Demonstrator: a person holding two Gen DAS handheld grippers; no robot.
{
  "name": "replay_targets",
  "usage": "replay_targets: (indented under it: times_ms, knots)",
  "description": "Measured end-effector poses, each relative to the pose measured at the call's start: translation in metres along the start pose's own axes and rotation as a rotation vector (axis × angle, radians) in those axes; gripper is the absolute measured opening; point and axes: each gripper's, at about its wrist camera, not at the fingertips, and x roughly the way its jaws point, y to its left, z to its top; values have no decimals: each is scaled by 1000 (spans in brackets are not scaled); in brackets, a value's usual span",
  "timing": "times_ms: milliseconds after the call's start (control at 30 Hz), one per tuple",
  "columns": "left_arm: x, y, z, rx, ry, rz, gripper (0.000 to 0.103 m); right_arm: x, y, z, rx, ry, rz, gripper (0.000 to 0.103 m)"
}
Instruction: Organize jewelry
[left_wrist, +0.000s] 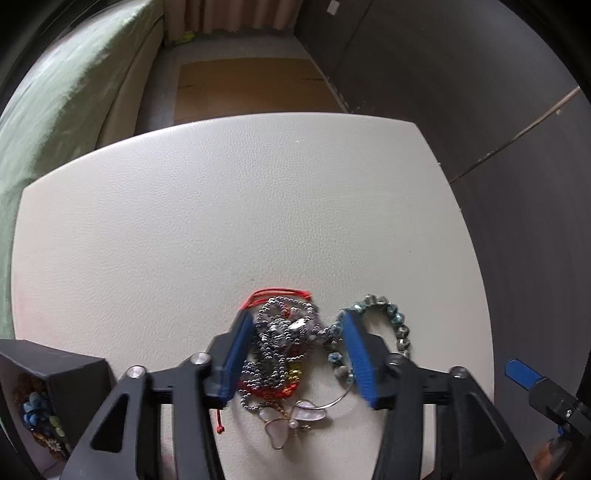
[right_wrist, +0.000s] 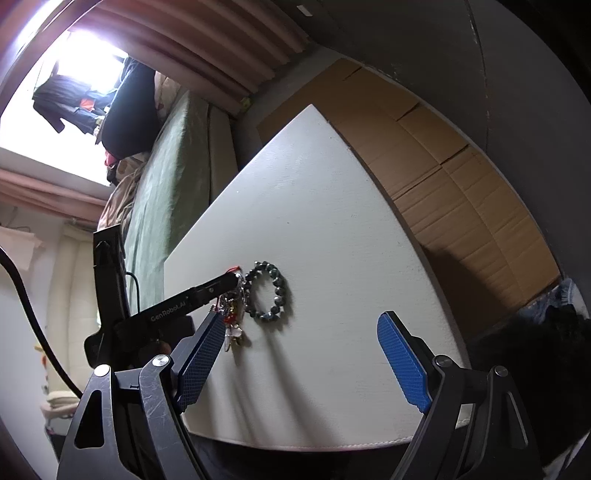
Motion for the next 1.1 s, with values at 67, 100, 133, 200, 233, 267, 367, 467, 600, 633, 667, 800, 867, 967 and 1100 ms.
replay_targets:
  times_ms: [67,100,133,200,233,267,367,467,600,633,667,800,867,967,1100]
  knots:
    - [0,-3,-2,11,-13,18,55,1,0,-1,2,2,-2,86]
    - [0,-3,-3,12,-14,21,55,1,0,0,2,3,-2,86]
    - [0,-4,-4,15,-19,29,52,1,0,-1,2,3,-2,86]
    - [-1,-3,-5,18,-24,68,36,1,2,-2,0,4,-1,86]
    - [-2,-1,-6,14,-23,70,31,1,3,-2,-1,4,0,86]
    - [-3,2,-6,7,-14,55,9,1,3,-1,-2,4,1,86]
    - [-8,3,-7,11,1,38,6,2,4,-2,-1,5,2,86]
    - [-27,0,-10,26,-34,7,6,3,7,-4,-4,7,5,86]
    - [-55,-4,-14,34,-93,-14,6,4,14,-7,-13,9,13,86]
    - [-65,-4,-15,36,-111,-19,6,4,16,-8,-17,8,15,86]
    - [-72,-3,-14,40,-127,-21,6,4,18,-8,-21,9,19,86]
    - [-115,-3,-17,41,-212,-35,6,9,27,-7,-29,11,41,86]
    - [-134,-3,-16,44,-248,-39,5,16,30,-5,-37,20,37,73]
    - [-166,-3,-16,50,-305,-45,5,32,31,0,-36,48,10,55]
    - [-205,0,-17,55,-377,-41,5,59,36,7,-64,87,-67,40]
